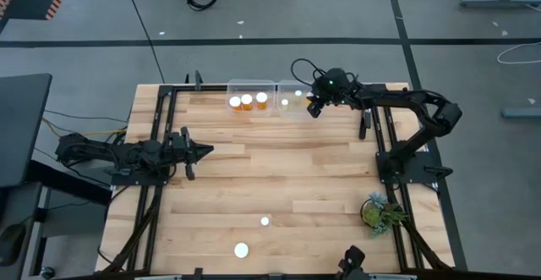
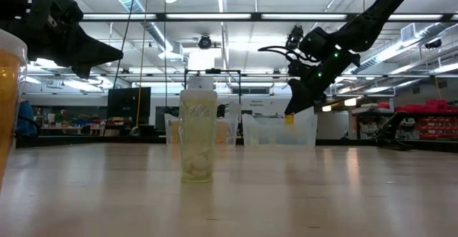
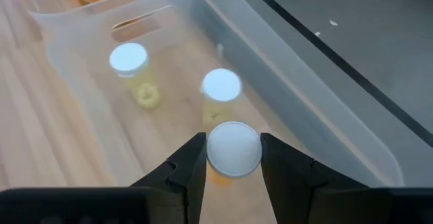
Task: Pick and place medicine bottles into bin by pill shape (circle, oval)
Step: Put the small orange pill bottle into the right transparent bin, then put the yellow pill bottle into the right transparent bin
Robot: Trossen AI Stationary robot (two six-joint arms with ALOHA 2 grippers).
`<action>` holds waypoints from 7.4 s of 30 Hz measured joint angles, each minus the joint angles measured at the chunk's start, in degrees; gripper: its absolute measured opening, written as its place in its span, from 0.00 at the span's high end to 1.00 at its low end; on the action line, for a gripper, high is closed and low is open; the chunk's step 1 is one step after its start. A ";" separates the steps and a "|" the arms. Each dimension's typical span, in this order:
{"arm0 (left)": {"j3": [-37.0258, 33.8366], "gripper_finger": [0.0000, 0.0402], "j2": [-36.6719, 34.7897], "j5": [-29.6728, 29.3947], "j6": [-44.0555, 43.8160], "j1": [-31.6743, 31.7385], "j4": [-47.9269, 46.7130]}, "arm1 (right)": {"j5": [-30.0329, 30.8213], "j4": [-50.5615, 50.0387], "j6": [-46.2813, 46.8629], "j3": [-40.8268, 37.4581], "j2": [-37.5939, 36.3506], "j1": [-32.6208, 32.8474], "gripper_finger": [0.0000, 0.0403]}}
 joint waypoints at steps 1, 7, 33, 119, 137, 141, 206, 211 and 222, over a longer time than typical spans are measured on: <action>0.00 0.94 0.00 -0.01 -0.02 0.01 0.00 | 0.01 0.41 0.00 0.00 0.07 -0.18 0.65; 0.00 0.93 0.00 0.00 -0.02 0.00 0.00 | 0.04 2.09 0.12 0.01 0.18 -0.44 0.65; 0.00 0.91 0.00 0.00 -0.02 0.02 0.02 | 3.48 0.93 -0.75 3.10 7.85 0.73 0.65; -0.02 0.92 0.00 -0.02 -0.02 0.01 0.02 | 15.89 1.24 -3.24 3.16 7.72 2.39 0.42; 0.00 0.94 0.00 -0.02 -0.02 0.01 0.02 | 15.82 -3.09 -2.70 3.16 -2.53 4.85 0.38; -0.01 0.92 0.00 -0.02 -0.02 0.00 0.02 | 14.78 -4.33 -1.28 3.18 -7.95 8.01 0.38; -0.02 0.94 0.00 0.00 -0.02 0.02 0.00 | -5.66 -2.61 -5.82 29.21 25.08 63.43 0.38; -0.01 0.92 0.00 -0.01 -0.02 0.01 0.00 | -5.83 -3.15 -6.31 28.89 26.60 63.37 0.38; -0.01 0.93 0.00 0.00 -0.01 0.00 -0.01 | -6.60 -1.32 -7.04 28.82 29.27 63.37 0.38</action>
